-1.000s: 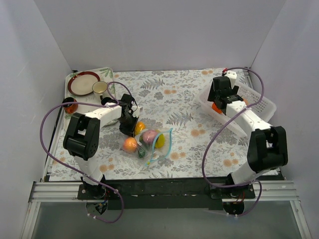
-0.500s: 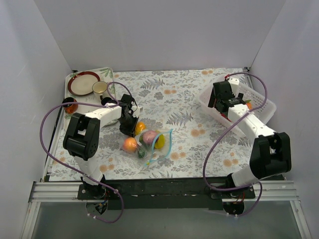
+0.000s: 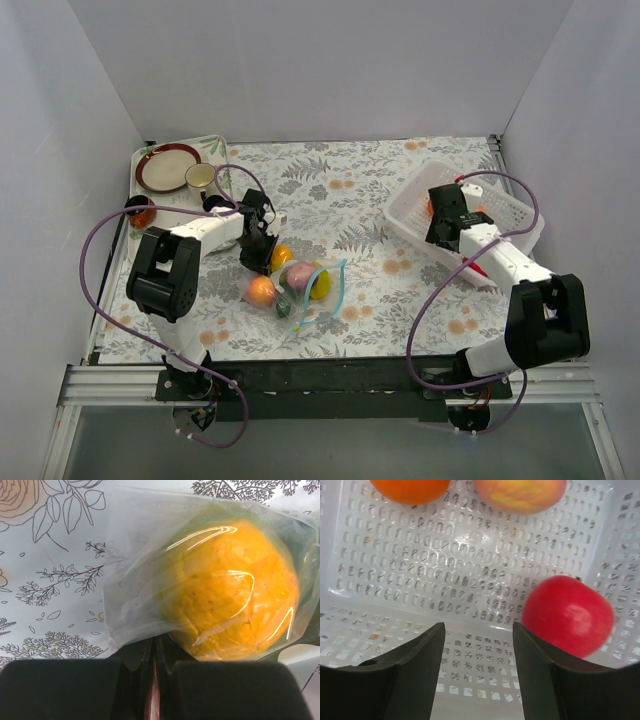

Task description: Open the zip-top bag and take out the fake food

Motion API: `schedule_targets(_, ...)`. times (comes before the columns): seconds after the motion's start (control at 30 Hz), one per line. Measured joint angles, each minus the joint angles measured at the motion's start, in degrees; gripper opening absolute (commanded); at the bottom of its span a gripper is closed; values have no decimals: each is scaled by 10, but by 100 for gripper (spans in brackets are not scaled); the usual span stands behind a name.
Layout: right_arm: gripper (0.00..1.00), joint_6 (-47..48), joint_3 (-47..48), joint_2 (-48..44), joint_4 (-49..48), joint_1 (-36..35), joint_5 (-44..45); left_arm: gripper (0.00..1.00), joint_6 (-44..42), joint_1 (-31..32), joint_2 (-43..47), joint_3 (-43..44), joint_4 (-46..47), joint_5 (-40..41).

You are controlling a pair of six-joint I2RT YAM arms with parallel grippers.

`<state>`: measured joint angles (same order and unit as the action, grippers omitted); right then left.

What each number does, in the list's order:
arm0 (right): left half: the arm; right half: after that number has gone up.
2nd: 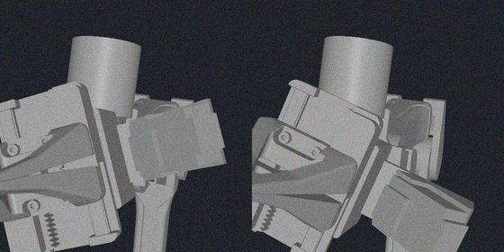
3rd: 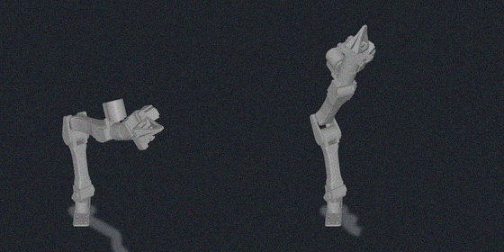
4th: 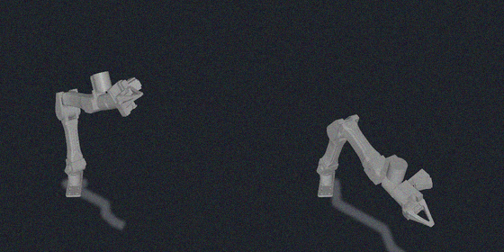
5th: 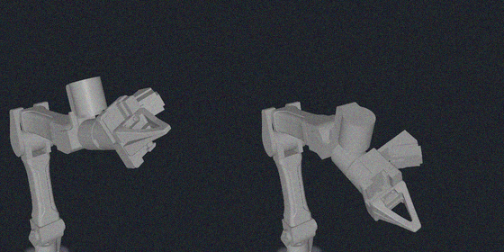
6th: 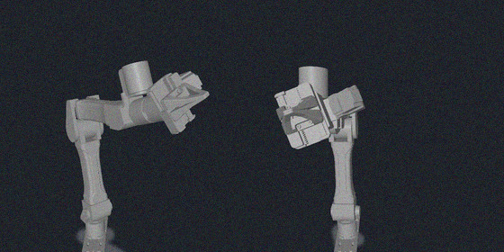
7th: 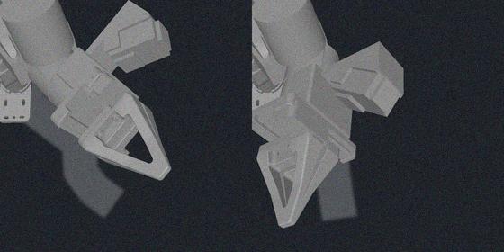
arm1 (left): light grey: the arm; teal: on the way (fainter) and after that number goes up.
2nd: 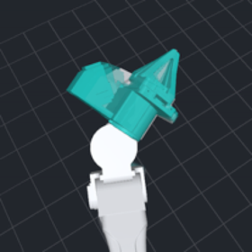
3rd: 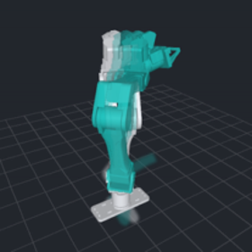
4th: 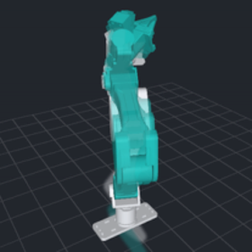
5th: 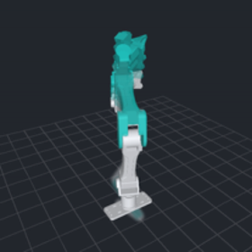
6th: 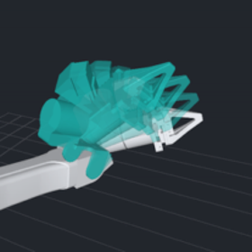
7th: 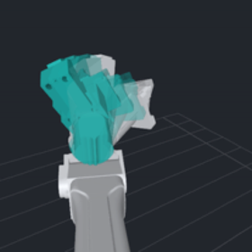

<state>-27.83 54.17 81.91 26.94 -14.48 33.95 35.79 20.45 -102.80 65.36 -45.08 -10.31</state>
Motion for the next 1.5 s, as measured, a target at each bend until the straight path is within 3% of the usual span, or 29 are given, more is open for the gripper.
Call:
schedule_targets(0.17,59,-11,-6,3,-15,-13,-67,0,0,0,0,0,-1,0)
schedule_targets(0.4,59,-18,17,73,-31,-96,-123,0,0,0,1,0,-3,0)
schedule_targets(0.53,65,-20,52,123,-31,-141,-146,0,0,0,2,0,-4,0)
schedule_targets(0.83,71,-16,266,286,-33,-151,-152,0,0,0,5,0,-9,1)
schedule_targets(1.17,77,-26,458,397,-5,-128,-71,0,-5,0,15,0,-14,5)
schedule_targets(1.3,75,-2,416,349,-30,-126,-37,0,-6,0,16,0,-14,5)
schedule_targets(1.4,69,50,288,222,-83,-147,-47,0,-7,0,16,0,-12,5)
schedule_targets(1.5,55,108,193,81,-127,-194,-94,0,-8,0,15,0,-9,7)
